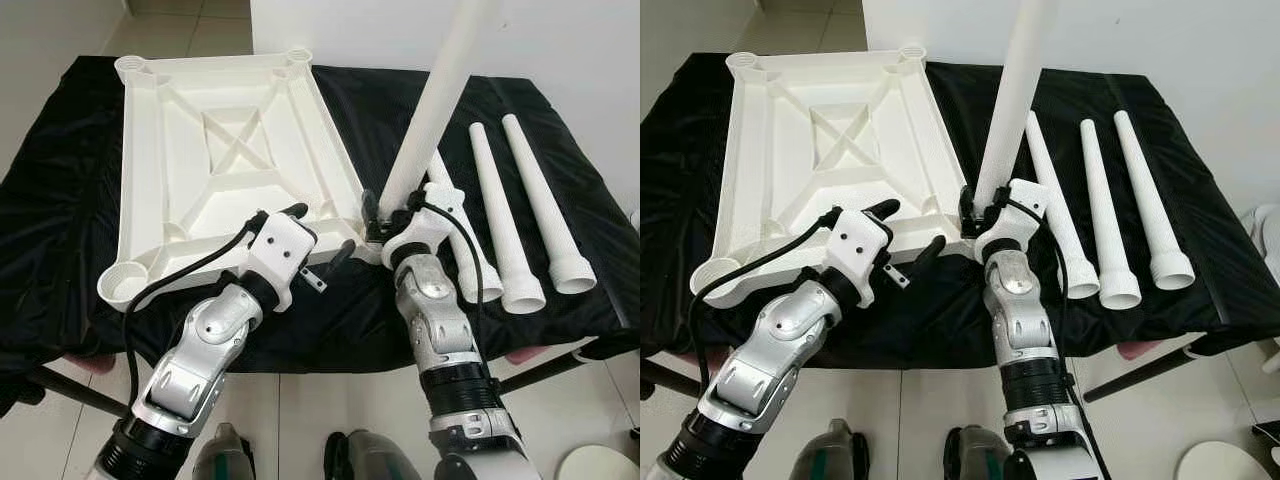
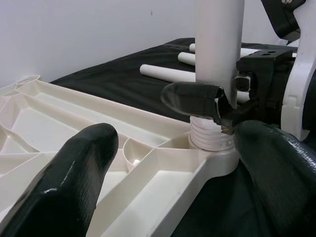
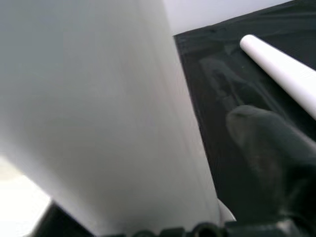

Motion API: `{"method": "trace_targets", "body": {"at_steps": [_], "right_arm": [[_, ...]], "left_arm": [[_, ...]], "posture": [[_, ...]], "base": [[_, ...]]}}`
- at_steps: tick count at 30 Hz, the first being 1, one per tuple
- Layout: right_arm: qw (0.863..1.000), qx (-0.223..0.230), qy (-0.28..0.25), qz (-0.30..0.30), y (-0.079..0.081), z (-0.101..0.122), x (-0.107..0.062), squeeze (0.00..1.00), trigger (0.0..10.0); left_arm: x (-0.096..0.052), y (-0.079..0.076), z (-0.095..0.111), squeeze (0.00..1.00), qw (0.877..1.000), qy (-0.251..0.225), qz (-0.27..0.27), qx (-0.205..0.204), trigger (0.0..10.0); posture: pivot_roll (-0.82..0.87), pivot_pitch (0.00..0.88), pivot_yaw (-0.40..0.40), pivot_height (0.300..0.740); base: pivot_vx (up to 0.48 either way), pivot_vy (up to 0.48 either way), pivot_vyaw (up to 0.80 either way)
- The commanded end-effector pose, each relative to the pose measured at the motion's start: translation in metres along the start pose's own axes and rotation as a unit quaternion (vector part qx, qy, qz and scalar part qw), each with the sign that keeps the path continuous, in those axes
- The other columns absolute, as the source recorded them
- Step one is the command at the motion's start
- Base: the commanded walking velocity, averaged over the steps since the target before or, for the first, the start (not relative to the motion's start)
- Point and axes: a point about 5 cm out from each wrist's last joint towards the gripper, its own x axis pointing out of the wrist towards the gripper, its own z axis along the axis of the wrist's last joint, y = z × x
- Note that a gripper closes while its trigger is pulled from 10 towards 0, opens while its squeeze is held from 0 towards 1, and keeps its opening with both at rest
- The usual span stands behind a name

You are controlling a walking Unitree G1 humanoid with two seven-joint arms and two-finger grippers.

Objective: Building children table

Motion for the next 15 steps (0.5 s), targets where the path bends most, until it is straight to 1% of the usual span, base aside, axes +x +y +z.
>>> {"method": "trace_targets", "body": {"at_steps": [1, 2, 5, 6, 7, 8, 9, 11, 12, 13, 14, 15], "right_arm": [[1.000, 0.005, 0.002, 0.013, -0.0011, 0.0002, -0.0002, 1.00, 10.0], [0.999, 0.005, 0.004, 0.033, -0.0013, 0.0009, 0.0003, 1.00, 10.0], [0.999, 0.004, 0.006, 0.044, -0.0011, 0.0015, 0.0003, 1.00, 10.0], [0.997, 0.001, 0.012, 0.075, -0.0006, 0.0015, 0.0006, 0.00, 10.0], [0.992, 0.001, 0.022, 0.122, -0.0011, 0.0013, 0.0007, 0.00, 10.0], [0.992, 0.001, 0.022, 0.122, -0.0011, 0.0013, 0.0007, 0.00, 10.0], [0.990, 0.005, 0.025, 0.139, -0.0015, 0.0012, 0.0009, 0.00, 10.0], [0.982, -0.012, 0.027, 0.184, -0.0063, 0.0017, 0.0032, 0.00, 10.0], [0.982, -0.012, 0.027, 0.184, -0.0063, 0.0017, 0.0032, 0.00, 10.0], [0.980, -0.020, 0.027, 0.195, -0.0083, 0.0019, 0.0039, 0.00, 10.0], [0.974, -0.037, 0.025, 0.221, -0.0098, 0.0016, 0.0041, 0.00, 10.0], [0.974, -0.037, 0.025, 0.221, -0.0098, 0.0016, 0.0041, 0.00, 10.0]], "left_arm": [[0.0009, -0.0059, 0.0013, 0.00, 0.999, -0.002, -0.036, 0.000, 10.0], [0.0011, -0.0065, 0.0013, 0.00, 0.999, -0.003, -0.037, 0.000, 10.0], [0.0013, -0.0069, 0.0013, 0.00, 0.999, -0.003, -0.037, -0.001, 10.0], [0.0017, -0.0073, 0.0012, 0.00, 0.999, -0.003, -0.037, -0.001, 10.0], [0.0024, -0.0079, 0.0012, 0.00, 0.999, -0.004, -0.038, -0.001, 10.0], [0.0024, -0.0079, 0.0012, 0.00, 0.999, -0.004, -0.038, -0.001, 10.0], [0.0027, -0.0079, 0.0012, 0.00, 0.999, -0.005, -0.037, -0.001, 10.0], [0.0036, -0.0077, 0.0017, 0.00, 0.999, -0.006, -0.037, -0.001, 10.0], [0.0036, -0.0077, 0.0017, 0.00, 0.999, -0.006, -0.037, -0.001, 10.0], [0.0039, -0.0076, 0.0018, 0.00, 0.999, -0.007, -0.037, -0.001, 10.0], [0.0043, -0.0073, 0.0020, 0.00, 0.999, -0.007, -0.037, -0.001, 10.0], [0.0043, -0.0073, 0.0020, 0.00, 0.999, -0.007, -0.037, -0.001, 10.0]], "posture": [[-0.06, 0.032, -0.041, 0.740], [-0.06, 0.032, -0.044, 0.740], [-0.06, 0.032, -0.044, 0.740], [-0.06, 0.028, -0.045, 0.740], [-0.06, 0.027, -0.047, 0.740], [-0.06, 0.027, -0.047, 0.740], [-0.06, 0.027, -0.047, 0.740], [-0.06, 0.020, -0.047, 0.740], [-0.06, 0.020, -0.047, 0.740], [-0.06, 0.020, -0.047, 0.740], [-0.06, 0.016, -0.044, 0.740], [-0.06, 0.016, -0.044, 0.740]], "base": [[0.000, 0.000, 0.00], [0.000, 0.000, 0.00], [0.000, 0.000, 0.00], [0.000, 0.000, 0.00], [0.000, 0.000, 0.00], [0.000, 0.000, 0.00], [0.000, 0.000, 0.00], [0.000, 0.000, 0.00], [0.000, 0.000, 0.00], [0.000, 0.000, 0.00], [0.000, 0.000, 0.00], [0.000, 0.000, 0.00]]}}
